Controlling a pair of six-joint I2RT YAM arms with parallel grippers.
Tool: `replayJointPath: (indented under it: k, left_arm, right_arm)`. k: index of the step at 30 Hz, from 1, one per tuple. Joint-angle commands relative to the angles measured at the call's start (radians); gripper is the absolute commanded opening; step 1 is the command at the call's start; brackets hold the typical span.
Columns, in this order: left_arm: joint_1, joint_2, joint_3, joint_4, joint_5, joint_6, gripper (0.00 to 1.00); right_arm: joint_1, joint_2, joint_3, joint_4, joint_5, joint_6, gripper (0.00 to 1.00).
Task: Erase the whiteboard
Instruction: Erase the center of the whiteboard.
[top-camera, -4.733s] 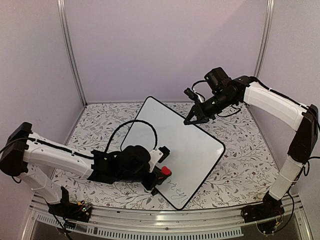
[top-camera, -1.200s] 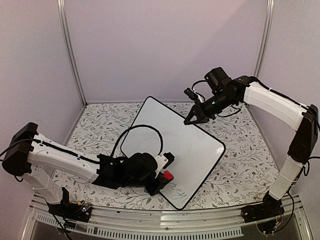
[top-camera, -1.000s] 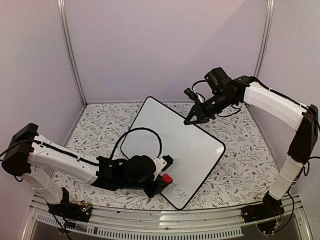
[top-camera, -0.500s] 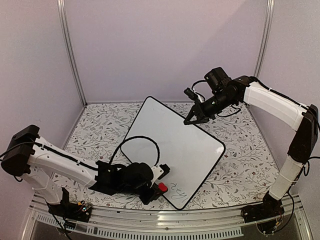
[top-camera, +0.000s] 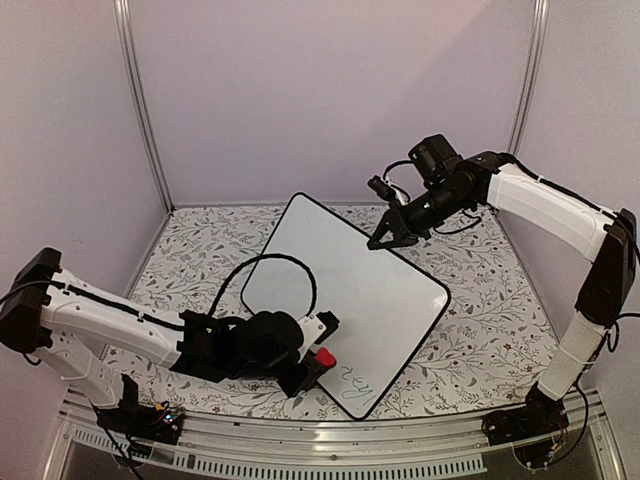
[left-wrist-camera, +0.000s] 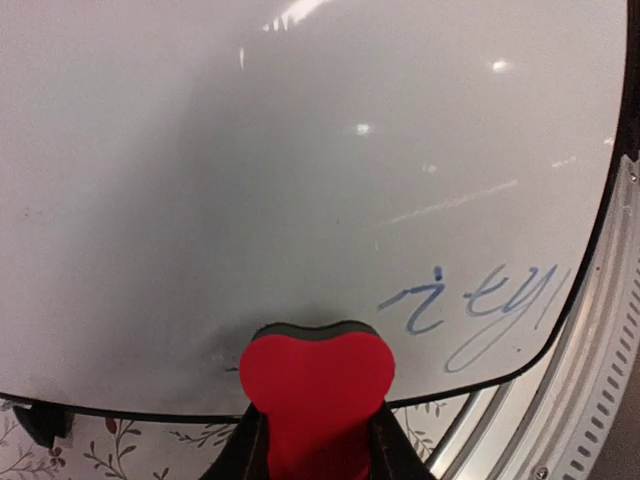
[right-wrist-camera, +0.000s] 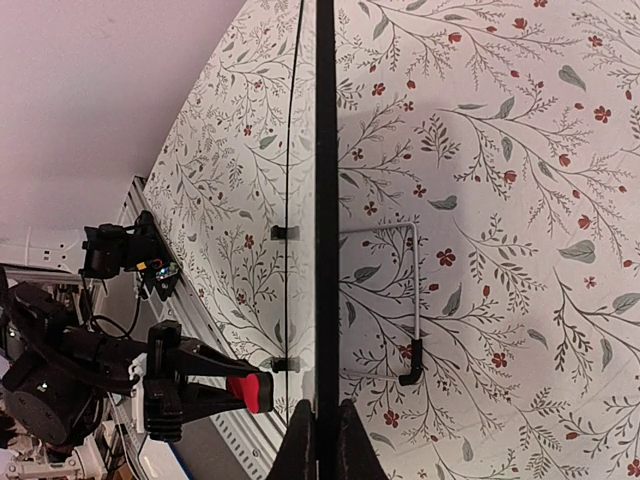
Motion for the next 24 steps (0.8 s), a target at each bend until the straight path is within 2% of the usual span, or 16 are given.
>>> replayJointPath:
  k: [1, 12, 24]
  left_arm:
    - [0.003, 0.016, 0.073, -0.002, -0.004, 0.062, 0.0]
    - [0.003, 0.134, 0.097, 0.018, 0.028, 0.063, 0.0]
    - [-0.016, 0.103, 0.021, 0.012, 0.065, 0.004, 0.0]
  right_arm:
    - [0.039, 0.034, -0.009, -0.055, -0.024, -0.03, 0.0]
    - [0.038, 0.033, -0.009, -0.056, -0.022, -0.029, 0.0]
    - [0.038, 0.036, -0.008, -0.056, -0.024, -0.029, 0.0]
